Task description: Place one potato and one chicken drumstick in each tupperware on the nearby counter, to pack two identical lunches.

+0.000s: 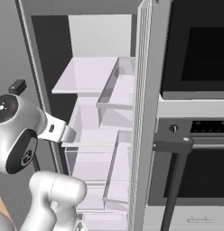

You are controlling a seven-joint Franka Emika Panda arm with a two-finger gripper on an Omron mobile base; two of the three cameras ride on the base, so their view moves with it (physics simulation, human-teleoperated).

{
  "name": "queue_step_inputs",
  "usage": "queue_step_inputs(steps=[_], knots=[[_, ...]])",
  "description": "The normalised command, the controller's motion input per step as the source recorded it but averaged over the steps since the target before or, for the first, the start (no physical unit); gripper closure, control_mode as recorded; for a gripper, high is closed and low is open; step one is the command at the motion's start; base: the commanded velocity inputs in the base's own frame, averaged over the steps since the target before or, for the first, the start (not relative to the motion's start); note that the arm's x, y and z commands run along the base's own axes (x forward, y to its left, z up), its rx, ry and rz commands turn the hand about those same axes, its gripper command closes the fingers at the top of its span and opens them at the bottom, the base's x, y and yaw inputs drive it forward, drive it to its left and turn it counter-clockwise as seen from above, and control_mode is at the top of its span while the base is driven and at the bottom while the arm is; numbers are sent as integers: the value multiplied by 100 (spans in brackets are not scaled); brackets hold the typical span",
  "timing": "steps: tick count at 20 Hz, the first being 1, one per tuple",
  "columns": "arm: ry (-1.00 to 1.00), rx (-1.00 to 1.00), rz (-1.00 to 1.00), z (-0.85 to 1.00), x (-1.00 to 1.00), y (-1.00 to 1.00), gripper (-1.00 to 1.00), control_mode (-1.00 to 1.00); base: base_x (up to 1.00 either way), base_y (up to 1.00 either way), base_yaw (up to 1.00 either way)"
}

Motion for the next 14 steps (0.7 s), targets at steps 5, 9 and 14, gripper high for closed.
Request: queue_step_inputs(steps=[5, 9, 14], knots=[[0, 0, -1, 61, 4, 0, -100, -100, 0, 0, 0], [-1, -2, 0, 69, 3, -1, -100, -100, 0, 0, 0], [-3, -21, 4, 76, 0, 1, -100, -100, 0, 0, 0]])
